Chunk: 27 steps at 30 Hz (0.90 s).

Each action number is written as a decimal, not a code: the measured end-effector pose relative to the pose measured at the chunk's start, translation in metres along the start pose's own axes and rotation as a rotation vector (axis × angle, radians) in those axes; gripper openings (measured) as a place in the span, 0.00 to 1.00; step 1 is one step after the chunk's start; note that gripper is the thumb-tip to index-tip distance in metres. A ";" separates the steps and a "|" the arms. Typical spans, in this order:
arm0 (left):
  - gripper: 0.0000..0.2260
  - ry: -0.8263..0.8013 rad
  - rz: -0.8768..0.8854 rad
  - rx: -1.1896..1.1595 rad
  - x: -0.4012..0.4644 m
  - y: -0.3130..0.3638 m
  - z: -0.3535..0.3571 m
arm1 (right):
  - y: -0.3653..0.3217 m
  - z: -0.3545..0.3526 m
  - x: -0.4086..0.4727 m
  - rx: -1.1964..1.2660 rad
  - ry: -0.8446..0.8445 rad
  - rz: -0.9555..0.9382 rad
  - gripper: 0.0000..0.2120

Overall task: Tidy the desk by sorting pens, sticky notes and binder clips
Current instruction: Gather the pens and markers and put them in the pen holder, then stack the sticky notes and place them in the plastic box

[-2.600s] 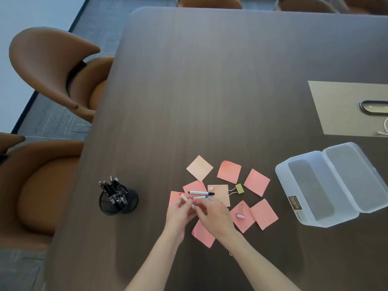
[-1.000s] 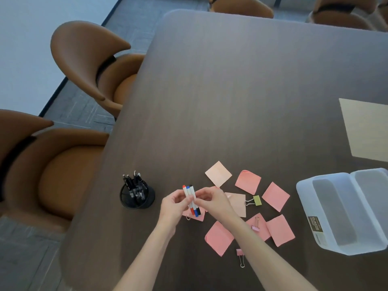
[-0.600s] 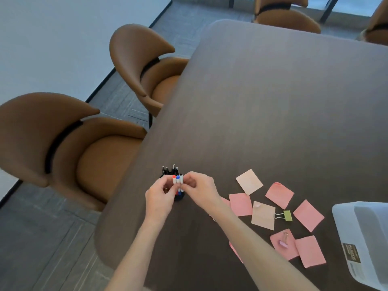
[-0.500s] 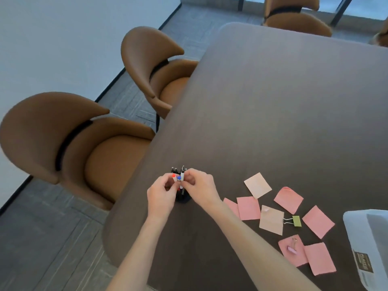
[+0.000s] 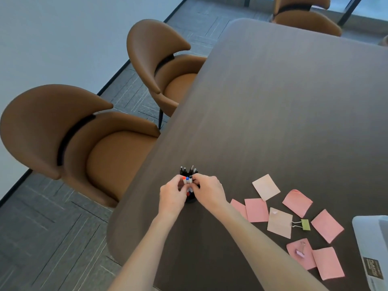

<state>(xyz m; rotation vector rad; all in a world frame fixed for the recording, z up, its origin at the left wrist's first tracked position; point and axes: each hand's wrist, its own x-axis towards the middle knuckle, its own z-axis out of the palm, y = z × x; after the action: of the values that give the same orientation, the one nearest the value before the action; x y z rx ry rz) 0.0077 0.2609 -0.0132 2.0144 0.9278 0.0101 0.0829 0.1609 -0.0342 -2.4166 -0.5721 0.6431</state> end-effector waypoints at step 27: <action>0.08 -0.124 0.159 -0.070 -0.041 0.023 0.058 | 0.109 -0.046 -0.077 0.198 0.239 0.148 0.11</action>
<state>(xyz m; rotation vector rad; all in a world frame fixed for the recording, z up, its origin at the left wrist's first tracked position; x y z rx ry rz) 0.0121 0.1867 -0.0182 1.9949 0.6792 0.0047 0.0742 0.0202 -0.0443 -2.3180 -0.2223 0.4376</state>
